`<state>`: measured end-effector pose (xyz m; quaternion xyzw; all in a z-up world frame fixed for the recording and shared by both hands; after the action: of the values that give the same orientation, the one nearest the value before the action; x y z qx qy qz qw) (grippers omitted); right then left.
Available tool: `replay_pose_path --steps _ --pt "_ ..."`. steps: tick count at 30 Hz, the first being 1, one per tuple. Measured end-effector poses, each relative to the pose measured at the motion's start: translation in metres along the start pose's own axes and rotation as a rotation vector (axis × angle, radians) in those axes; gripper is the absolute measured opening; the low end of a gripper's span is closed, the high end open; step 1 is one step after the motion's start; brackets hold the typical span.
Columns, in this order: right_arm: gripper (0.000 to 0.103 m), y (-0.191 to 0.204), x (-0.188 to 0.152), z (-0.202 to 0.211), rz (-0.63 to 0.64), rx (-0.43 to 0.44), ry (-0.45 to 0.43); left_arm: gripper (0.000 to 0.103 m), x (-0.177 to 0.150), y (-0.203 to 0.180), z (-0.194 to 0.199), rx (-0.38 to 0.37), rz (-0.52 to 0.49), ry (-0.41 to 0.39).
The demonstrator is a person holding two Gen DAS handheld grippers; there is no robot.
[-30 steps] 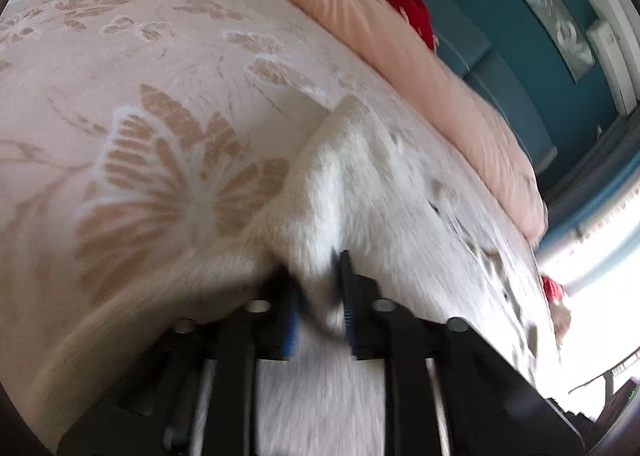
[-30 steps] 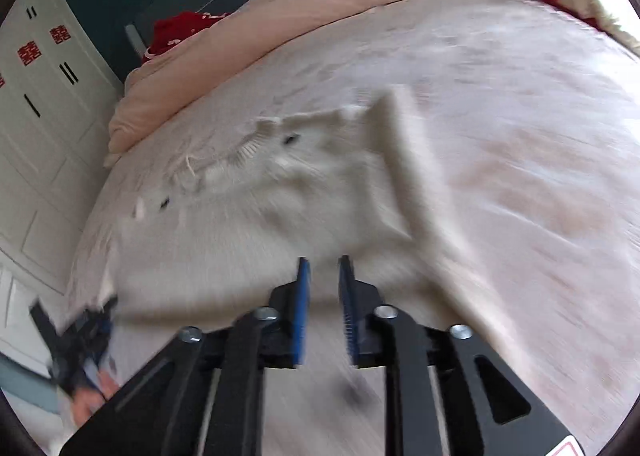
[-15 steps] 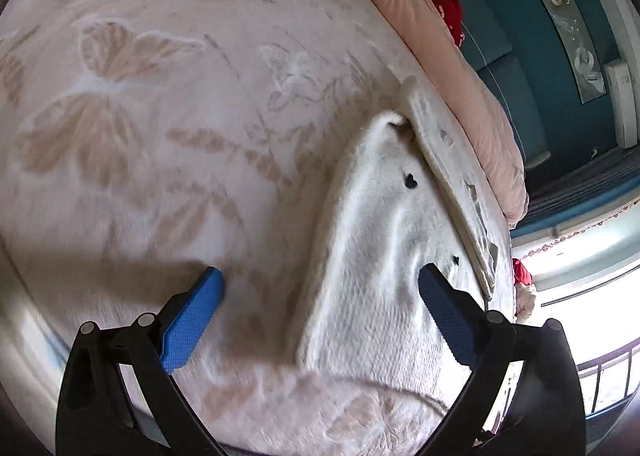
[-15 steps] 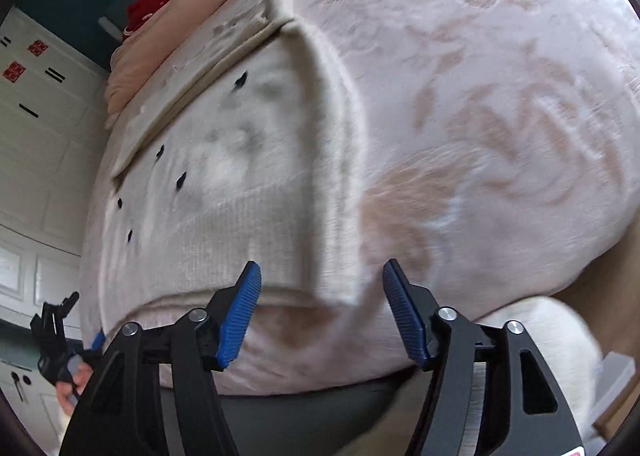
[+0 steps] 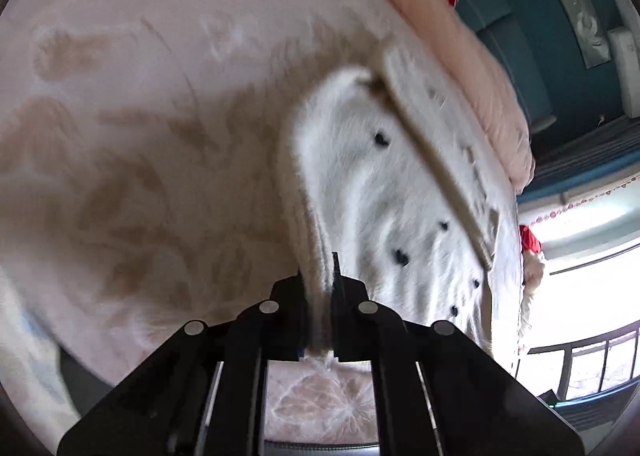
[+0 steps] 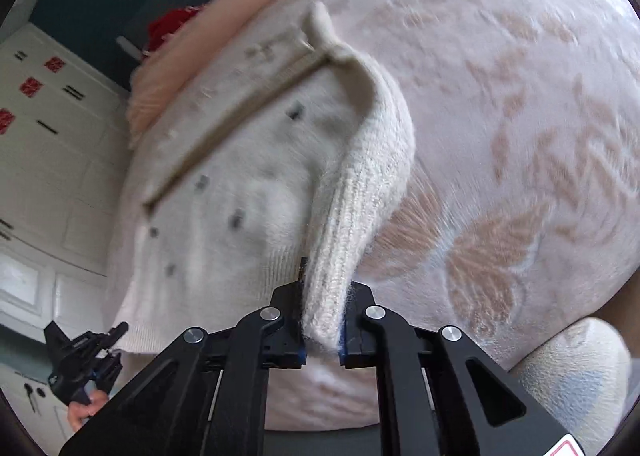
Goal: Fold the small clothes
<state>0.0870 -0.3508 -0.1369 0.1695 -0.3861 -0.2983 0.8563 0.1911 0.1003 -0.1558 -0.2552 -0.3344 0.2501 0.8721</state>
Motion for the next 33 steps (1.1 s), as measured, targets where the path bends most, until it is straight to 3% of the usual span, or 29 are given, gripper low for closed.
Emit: replay_pose_path --steps 4,8,13,17,20,23,25,30,33 --pt "0.009 0.027 0.016 0.032 0.152 0.036 0.002 0.006 0.008 -0.005 0.046 -0.036 -0.074 -0.019" --pt "0.009 0.033 -0.001 0.060 0.349 0.022 0.097 0.006 0.001 -0.002 0.094 -0.049 -0.162 -0.016" --pt "0.009 0.005 -0.063 0.117 0.538 0.010 0.316 0.006 -0.051 0.016 0.146 -0.042 -0.292 0.138" --pt "0.009 -0.020 -0.117 0.163 0.551 0.012 0.439 0.006 -0.096 0.041 0.199 -0.022 -0.350 0.256" --pt "0.009 -0.027 -0.143 0.195 0.463 0.047 0.457 0.006 -0.102 0.047 0.227 -0.016 -0.346 0.257" --pt "0.009 -0.027 -0.145 0.208 0.348 0.066 0.412 0.006 -0.097 0.040 0.242 -0.014 -0.348 0.235" --pt "0.009 -0.015 -0.124 0.201 0.341 0.083 0.354 0.006 -0.077 0.022 0.236 -0.047 -0.346 0.185" --pt "0.009 0.027 -0.006 0.145 0.308 0.116 0.109 0.007 0.001 -0.060 0.165 -0.156 -0.422 -0.001" --pt "0.013 0.045 0.068 0.080 0.261 0.061 -0.077 0.008 0.042 -0.093 0.098 -0.154 -0.422 -0.119"
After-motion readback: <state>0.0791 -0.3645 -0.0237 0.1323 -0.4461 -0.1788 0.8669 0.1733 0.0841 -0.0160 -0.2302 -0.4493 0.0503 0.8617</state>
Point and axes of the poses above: each gripper's, at about its wrist camera, not at the fingertips, and z roughly against the way its jaws point, y to its left, x to its top, the point moved 8 cm from there along -z, roughly the way its jaws point, and after that the axes turned 15 degrees about -y, right-handed, at the moved point
